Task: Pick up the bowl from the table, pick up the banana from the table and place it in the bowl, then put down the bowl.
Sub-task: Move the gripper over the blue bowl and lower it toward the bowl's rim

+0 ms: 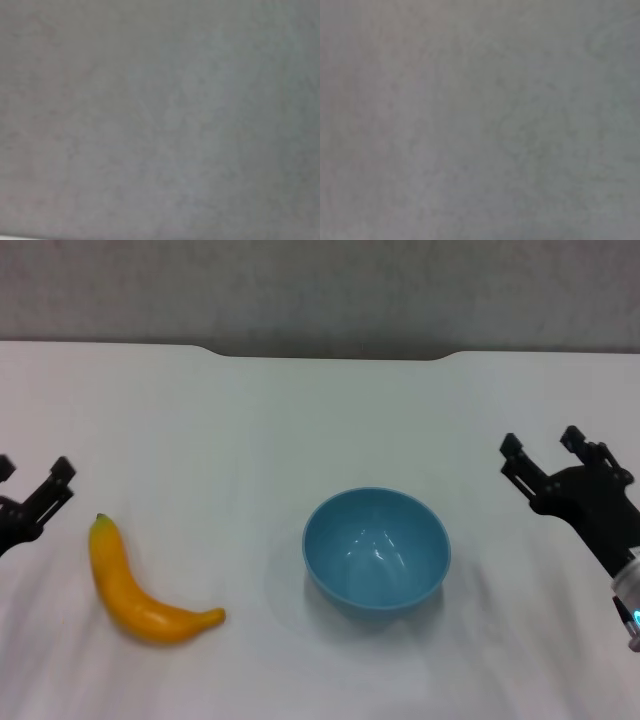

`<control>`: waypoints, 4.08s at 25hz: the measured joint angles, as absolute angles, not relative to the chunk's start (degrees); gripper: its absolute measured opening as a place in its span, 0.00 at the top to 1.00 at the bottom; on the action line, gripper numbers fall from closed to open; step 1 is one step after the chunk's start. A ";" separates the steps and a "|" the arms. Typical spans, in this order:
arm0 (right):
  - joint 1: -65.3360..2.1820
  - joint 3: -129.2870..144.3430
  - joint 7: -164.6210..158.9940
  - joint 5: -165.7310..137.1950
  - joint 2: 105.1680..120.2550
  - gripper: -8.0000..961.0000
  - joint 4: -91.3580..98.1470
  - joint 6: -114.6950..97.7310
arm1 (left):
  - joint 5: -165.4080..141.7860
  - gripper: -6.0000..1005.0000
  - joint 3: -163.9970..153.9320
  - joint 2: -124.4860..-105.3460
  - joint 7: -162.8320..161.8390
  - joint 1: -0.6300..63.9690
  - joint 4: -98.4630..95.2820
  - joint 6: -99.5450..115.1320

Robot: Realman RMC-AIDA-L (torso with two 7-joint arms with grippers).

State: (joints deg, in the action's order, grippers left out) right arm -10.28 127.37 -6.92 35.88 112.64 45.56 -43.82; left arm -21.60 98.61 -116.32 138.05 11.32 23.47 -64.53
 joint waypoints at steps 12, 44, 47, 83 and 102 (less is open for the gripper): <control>-1.99 112.05 -5.69 16.61 114.32 0.12 75.88 -2.79 | -47.26 0.11 95.21 -116.78 110.01 -1.55 61.06 -36.11; -12.80 106.28 -9.35 20.43 115.05 0.13 82.58 35.71 | -69.88 0.11 78.30 -116.67 92.71 -6.57 80.62 4.03; -13.87 107.42 -10.87 20.93 115.04 0.13 80.08 35.58 | -69.90 0.11 78.34 -116.69 92.86 -6.56 80.54 4.43; -22.19 113.46 -13.72 27.36 115.19 0.25 61.96 28.51 | -69.96 0.11 77.41 -116.90 94.41 -5.19 78.74 4.48; -20.49 115.00 -10.80 28.38 115.05 0.56 62.46 25.33 | -69.79 0.11 77.32 -116.89 95.20 -5.62 78.89 4.48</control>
State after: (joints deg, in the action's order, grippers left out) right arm -20.49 115.00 -10.80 28.38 115.05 62.46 25.33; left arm -69.79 77.32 -116.89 95.20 -5.62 78.89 4.48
